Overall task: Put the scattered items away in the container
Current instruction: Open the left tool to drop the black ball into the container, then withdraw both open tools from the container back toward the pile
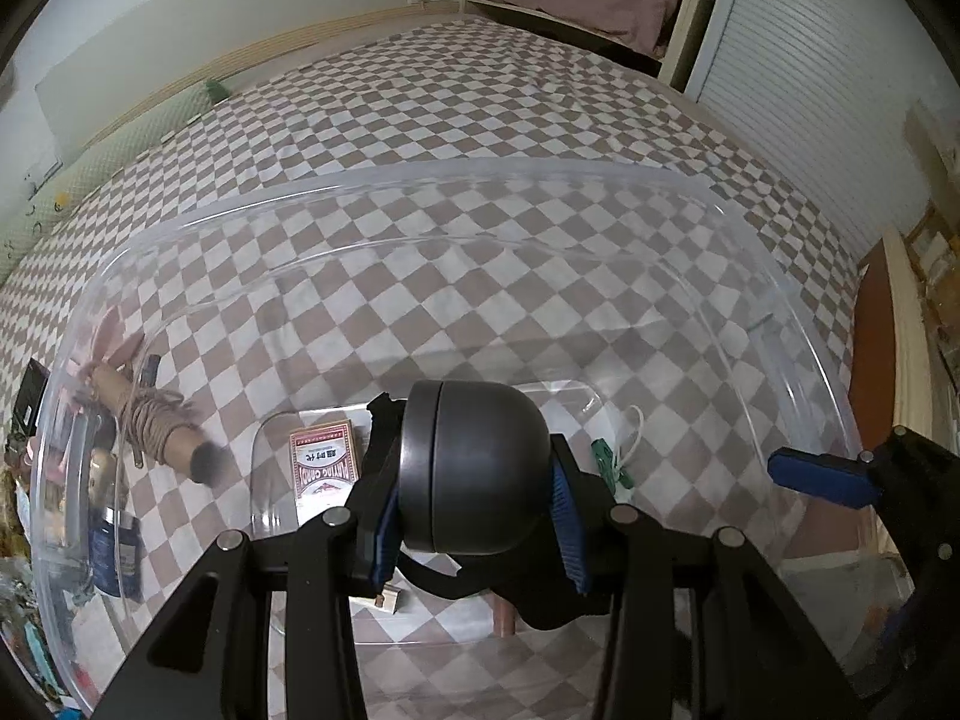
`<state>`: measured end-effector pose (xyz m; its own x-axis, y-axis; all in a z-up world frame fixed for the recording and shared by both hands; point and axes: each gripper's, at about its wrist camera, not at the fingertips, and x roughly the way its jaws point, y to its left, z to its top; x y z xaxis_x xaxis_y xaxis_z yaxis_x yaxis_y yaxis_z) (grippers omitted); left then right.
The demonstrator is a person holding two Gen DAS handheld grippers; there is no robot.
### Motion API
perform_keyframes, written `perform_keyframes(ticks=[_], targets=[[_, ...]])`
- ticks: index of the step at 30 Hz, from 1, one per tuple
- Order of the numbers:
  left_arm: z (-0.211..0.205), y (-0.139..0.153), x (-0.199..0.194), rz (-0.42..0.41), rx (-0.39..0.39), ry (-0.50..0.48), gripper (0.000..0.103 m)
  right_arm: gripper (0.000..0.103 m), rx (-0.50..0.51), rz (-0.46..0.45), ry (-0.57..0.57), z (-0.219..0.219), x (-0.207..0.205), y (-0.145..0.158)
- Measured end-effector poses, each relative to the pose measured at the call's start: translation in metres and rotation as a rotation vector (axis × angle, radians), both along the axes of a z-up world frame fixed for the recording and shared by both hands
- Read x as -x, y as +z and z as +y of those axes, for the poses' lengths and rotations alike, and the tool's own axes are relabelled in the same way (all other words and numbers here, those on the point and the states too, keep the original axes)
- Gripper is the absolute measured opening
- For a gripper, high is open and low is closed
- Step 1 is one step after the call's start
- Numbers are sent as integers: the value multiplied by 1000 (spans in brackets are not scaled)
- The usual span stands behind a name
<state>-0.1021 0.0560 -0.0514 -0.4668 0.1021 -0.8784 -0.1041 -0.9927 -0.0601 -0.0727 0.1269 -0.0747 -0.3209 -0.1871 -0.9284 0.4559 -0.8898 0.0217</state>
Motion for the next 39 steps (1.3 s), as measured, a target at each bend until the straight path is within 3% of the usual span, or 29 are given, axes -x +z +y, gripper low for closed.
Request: perform_keyframes(ticks=[6, 7, 10, 16, 20, 23, 27, 29, 32, 39], targets=[[1, 0, 2, 1, 3, 26, 42, 87, 0, 12, 6, 0, -1, 0], [0, 1, 1, 4, 3, 28, 45, 87, 2, 11, 6, 0, 0, -1], [-3, 6, -3, 24, 3, 36, 66, 87, 11, 6, 4, 0, 1, -1], [-7, 18, -11, 88, 42, 57, 70, 87, 16, 7, -10, -2, 2, -2], [-12, 29, -20, 146, 71, 67, 91, 87, 42, 0, -28, -2, 4, 0], [-20, 38, -26, 183, 82, 86, 98, 87, 46, 11, -41, -4, 6, -2], [-33, 47, -34, 204, 65, 98, 100, 89, 46, 17, -64, -7, 8, -7], [-38, 50, -39, 214, 63, 101, 103, 98, 44, 26, -64, -11, 6, -7], [-47, 54, -47, 226, 49, 104, 103, 103, 21, 83, -51, -18, -1, -1], [-68, 57, -65, 229, 35, 126, 103, 103, 18, 107, -47, -31, -9, 4]])
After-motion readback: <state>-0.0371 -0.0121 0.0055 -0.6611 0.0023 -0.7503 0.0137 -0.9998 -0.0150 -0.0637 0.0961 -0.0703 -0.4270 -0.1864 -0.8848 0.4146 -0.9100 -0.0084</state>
